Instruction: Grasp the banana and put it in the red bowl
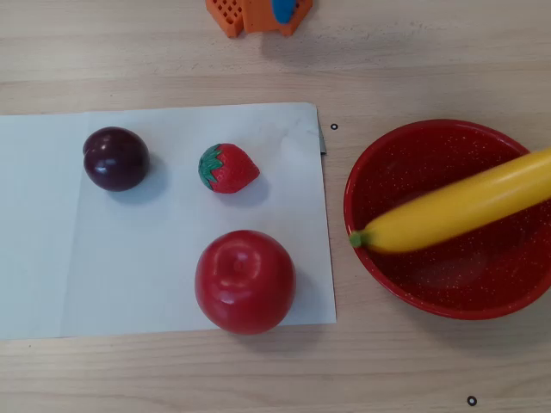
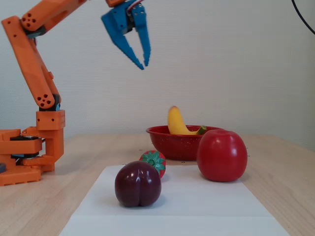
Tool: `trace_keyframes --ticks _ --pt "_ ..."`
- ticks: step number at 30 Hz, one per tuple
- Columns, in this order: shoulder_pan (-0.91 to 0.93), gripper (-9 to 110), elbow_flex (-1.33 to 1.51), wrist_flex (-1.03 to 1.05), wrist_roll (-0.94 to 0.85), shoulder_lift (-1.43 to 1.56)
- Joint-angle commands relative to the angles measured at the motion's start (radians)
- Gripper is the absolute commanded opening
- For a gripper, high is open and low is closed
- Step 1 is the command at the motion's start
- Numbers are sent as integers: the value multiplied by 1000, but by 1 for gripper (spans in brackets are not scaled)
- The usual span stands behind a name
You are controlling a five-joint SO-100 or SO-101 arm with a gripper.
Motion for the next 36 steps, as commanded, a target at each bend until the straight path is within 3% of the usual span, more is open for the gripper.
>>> trace_keyframes --ticks 1,15,36 --pt "-40 0 6 18 -29 118" --pt "-130 0 598 -267 -37 595" --pt "-149 0 1624 -1232 -57 1157"
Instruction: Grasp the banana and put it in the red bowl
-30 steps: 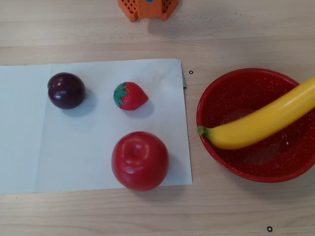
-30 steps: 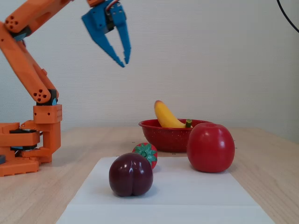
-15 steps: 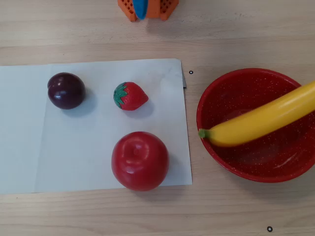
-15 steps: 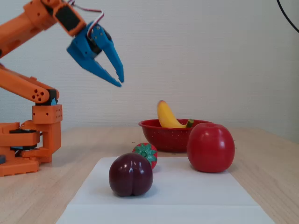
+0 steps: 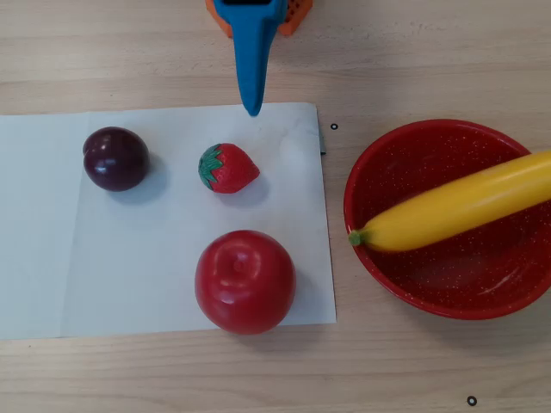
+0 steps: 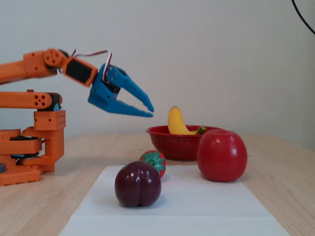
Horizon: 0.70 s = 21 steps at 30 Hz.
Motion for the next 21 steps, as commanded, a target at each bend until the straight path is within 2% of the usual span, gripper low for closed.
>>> trace_keyframes --ticks 1,5,8,17,21 --pt "-34 0 21 -109 -8 55" --pt "-31 0 190 -255 17 123" --pt "-25 0 270 -287 29 156" --pt "-40 0 270 144 9 156" --pt "-51 0 270 265 -6 156"
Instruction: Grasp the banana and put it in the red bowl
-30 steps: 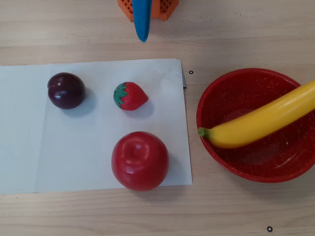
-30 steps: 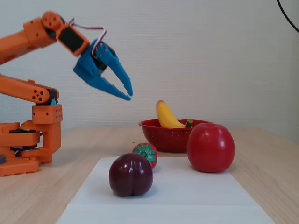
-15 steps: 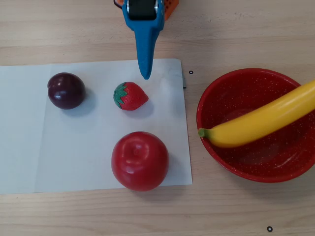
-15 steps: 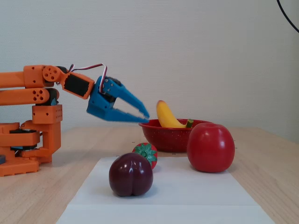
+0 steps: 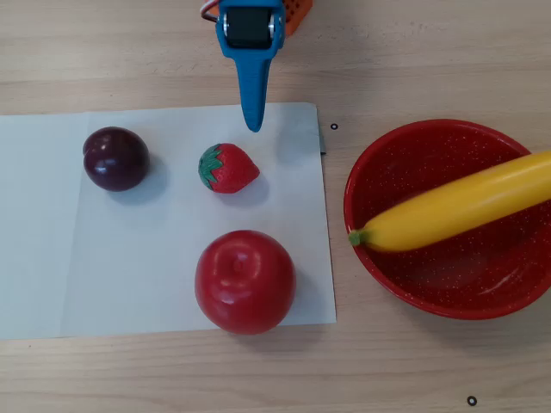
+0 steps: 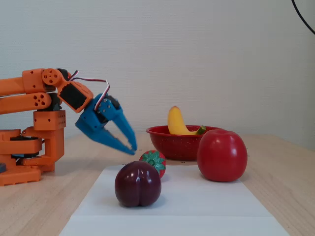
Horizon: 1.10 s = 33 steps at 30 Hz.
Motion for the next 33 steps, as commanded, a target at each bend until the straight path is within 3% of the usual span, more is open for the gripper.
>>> trace_keyframes --ticks 1,33 --pt "-34 0 14 26 -12 20" --pt "-29 0 14 49 -71 18"
